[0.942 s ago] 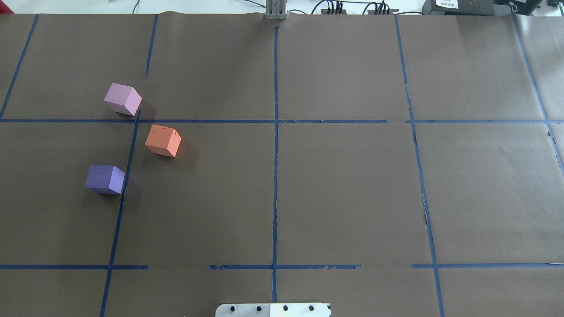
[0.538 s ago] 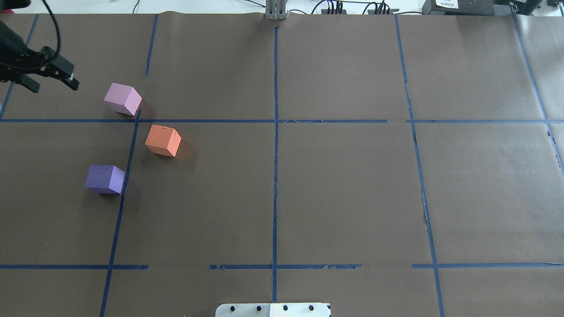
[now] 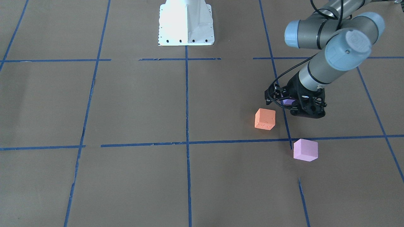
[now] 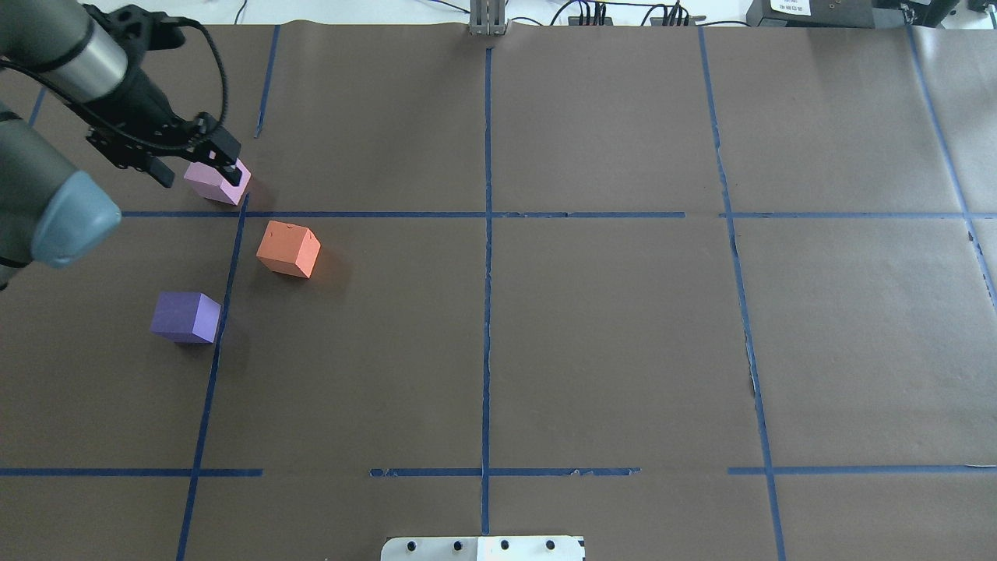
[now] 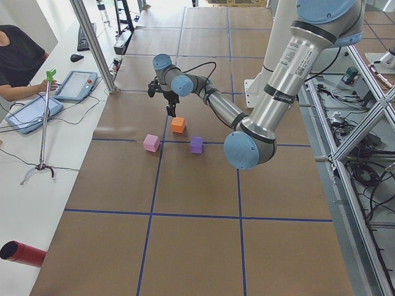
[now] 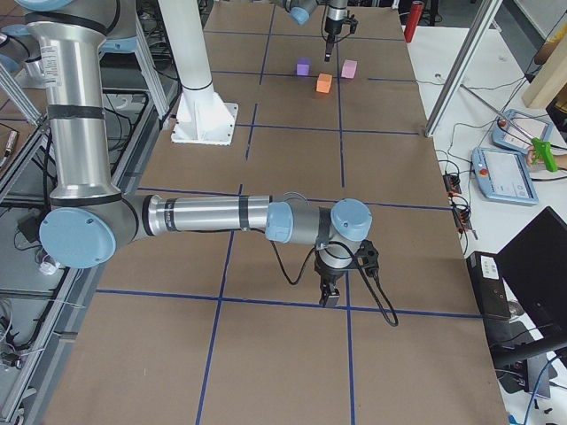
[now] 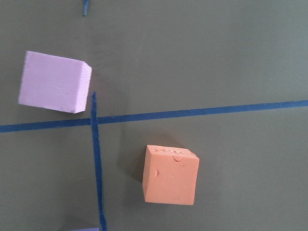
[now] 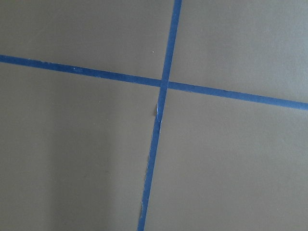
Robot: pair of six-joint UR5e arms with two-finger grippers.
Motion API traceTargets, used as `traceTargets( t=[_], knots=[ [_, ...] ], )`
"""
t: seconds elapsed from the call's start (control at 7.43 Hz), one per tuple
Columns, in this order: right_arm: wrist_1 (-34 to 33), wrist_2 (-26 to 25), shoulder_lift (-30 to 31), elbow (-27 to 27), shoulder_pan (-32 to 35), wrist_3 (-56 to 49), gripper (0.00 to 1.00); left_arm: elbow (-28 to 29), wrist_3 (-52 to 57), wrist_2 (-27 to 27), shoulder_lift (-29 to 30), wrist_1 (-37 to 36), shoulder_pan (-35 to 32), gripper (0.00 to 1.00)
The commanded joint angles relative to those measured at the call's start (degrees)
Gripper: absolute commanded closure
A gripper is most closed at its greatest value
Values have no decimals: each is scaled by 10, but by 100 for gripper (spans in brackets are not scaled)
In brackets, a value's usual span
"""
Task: Arrange blocks in a line
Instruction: 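Move the left gripper down over the orange cube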
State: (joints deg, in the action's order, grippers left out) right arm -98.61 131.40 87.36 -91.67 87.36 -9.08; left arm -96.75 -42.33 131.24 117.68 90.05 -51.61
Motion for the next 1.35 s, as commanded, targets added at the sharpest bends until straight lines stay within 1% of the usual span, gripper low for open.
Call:
traceTargets(
  t=[0.0, 0.67, 1.21],
  knots=[
    [0, 0, 0, 0, 0, 0, 0, 53, -18, -24, 4, 64, 29, 0],
    [0, 0, 0, 0, 0, -1, 0, 102, -21, -47, 10, 108, 34, 0],
    [0, 0, 0, 0, 0, 0, 0, 104, -21, -47, 8, 115, 48, 0]
  ],
)
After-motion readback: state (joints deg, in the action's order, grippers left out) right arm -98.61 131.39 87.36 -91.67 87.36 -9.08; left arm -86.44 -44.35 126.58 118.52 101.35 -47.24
